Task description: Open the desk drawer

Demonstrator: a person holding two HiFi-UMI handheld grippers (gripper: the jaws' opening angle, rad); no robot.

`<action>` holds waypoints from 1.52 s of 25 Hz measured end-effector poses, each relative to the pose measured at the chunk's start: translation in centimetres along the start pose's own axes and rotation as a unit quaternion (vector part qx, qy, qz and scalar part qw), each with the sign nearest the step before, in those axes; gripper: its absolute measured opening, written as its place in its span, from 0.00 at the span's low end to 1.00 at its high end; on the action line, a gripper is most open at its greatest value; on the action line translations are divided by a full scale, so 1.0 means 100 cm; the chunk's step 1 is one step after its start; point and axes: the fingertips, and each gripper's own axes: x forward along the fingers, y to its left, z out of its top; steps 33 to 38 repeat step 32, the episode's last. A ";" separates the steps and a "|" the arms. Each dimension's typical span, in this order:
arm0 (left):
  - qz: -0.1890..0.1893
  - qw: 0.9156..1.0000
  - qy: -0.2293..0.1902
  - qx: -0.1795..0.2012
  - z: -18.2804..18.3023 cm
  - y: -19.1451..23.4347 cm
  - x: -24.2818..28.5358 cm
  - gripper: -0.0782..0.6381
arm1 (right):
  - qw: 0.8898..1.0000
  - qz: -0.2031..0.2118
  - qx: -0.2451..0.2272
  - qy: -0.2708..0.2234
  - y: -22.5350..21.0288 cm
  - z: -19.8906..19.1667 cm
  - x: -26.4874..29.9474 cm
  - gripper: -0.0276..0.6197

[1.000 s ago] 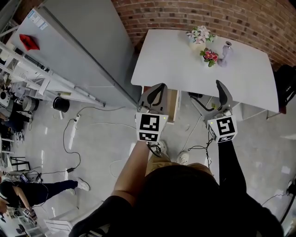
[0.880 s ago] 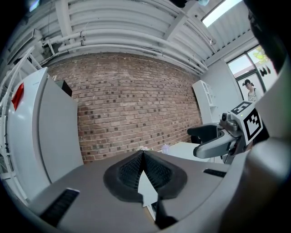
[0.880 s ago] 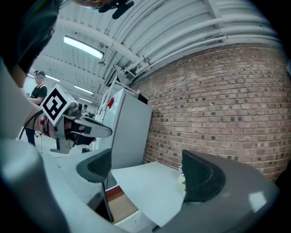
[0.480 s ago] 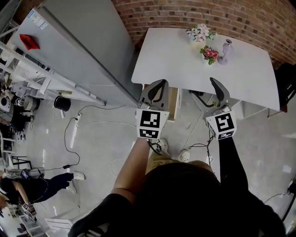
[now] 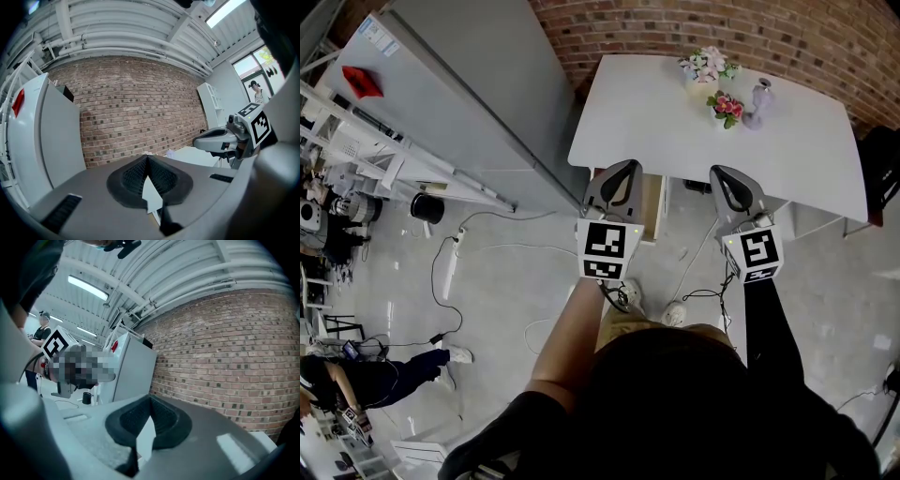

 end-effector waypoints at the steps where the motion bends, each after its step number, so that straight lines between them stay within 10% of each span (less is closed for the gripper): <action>1: 0.000 1.000 0.000 0.000 0.000 0.000 -0.001 0.12 | 1.000 -0.001 0.000 -0.001 0.000 0.000 0.000 0.04; 38: 0.004 1.000 -0.002 -0.003 0.002 0.001 -0.009 0.12 | 1.000 0.000 -0.014 -0.008 0.006 0.010 -0.007 0.04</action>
